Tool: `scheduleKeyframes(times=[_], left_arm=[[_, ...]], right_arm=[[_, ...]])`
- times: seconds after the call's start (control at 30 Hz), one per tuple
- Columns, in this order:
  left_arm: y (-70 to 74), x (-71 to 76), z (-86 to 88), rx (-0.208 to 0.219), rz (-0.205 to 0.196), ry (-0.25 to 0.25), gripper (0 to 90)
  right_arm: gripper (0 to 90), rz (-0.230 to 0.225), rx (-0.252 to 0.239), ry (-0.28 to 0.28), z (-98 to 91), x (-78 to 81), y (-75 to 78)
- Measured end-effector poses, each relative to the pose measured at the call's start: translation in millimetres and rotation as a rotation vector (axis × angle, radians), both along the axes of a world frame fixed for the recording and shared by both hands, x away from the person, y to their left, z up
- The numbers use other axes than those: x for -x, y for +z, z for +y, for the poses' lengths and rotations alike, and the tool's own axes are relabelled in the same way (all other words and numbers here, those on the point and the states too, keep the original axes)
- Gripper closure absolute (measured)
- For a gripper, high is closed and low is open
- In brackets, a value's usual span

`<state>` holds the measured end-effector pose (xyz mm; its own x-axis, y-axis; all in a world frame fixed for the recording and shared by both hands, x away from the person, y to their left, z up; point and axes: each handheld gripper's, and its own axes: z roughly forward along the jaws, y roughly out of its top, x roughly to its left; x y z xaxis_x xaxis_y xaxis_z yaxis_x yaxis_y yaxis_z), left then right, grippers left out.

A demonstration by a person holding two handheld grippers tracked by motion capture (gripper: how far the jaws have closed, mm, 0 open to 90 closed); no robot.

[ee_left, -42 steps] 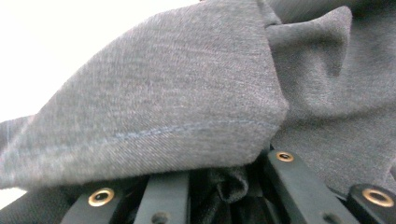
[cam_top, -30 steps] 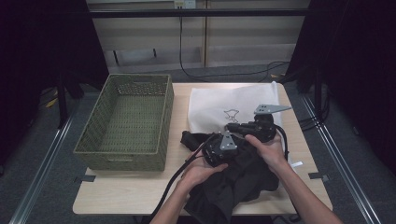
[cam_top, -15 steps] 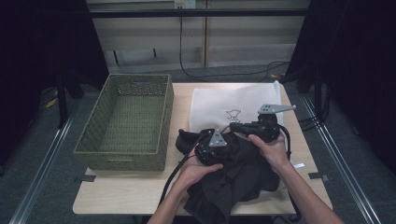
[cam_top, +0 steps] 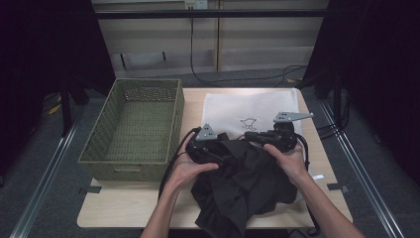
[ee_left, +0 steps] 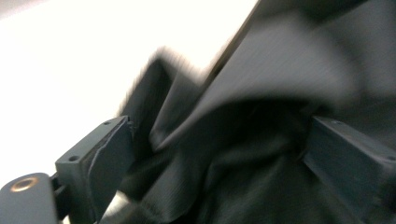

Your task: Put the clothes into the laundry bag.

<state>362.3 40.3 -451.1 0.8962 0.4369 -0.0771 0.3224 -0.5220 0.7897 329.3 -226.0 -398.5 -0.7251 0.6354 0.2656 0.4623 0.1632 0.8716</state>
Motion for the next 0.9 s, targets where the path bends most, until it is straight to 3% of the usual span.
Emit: scheduleKeyframes(times=[0.03, 0.17, 0.23, 0.27, 0.33, 0.4, 0.47, 0.53, 0.63, 0.9], left_arm=[[-10.3, -0.7, -2.4, -0.028, 0.017, -0.002, 5.0], [-28.5, 4.4, 0.4, -0.012, 0.064, -0.014, 5.4], [-34.8, 9.6, -3.2, -0.082, 0.058, -0.044, 4.9], [-38.9, 13.3, -5.7, -0.091, 0.052, -0.048, 5.3], [-39.4, 14.4, -4.0, -0.098, 0.073, -0.056, 17.8], [-39.7, 15.3, -3.5, -0.109, 0.063, -0.046, 44.4], [-37.7, 16.4, -3.9, -0.098, 0.052, -0.033, 64.6], [-35.1, 17.1, -3.0, -0.067, 0.064, -0.025, 73.7], [-23.0, 21.9, -1.5, -0.009, 0.048, -0.022, 76.6], [16.8, 38.8, -9.0, 0.082, -0.025, -0.059, 77.2]], right_arm=[[89.0, 0.000, 0.001, 0.001, -0.2, -0.1, -0.1], [89.1, 0.006, 0.006, 0.000, -0.5, -0.6, -2.3], [89.0, 0.009, 0.014, -0.004, 0.5, -0.6, -3.5], [89.0, 0.008, 0.018, -0.005, 1.1, -0.7, -3.7], [89.0, 0.007, 0.022, -0.002, 2.3, -0.6, -4.0], [89.0, 0.006, 0.024, -0.003, 3.2, -0.6, -4.2], [89.0, 0.006, 0.021, -0.003, 3.6, -0.7, -4.2], [89.0, 0.003, 0.019, 0.001, 4.1, -0.9, -4.2], [89.0, 0.003, 0.019, -0.002, 5.7, -0.7, -3.7], [89.1, -0.024, 0.011, 0.018, 19.6, 2.2, -1.3]])
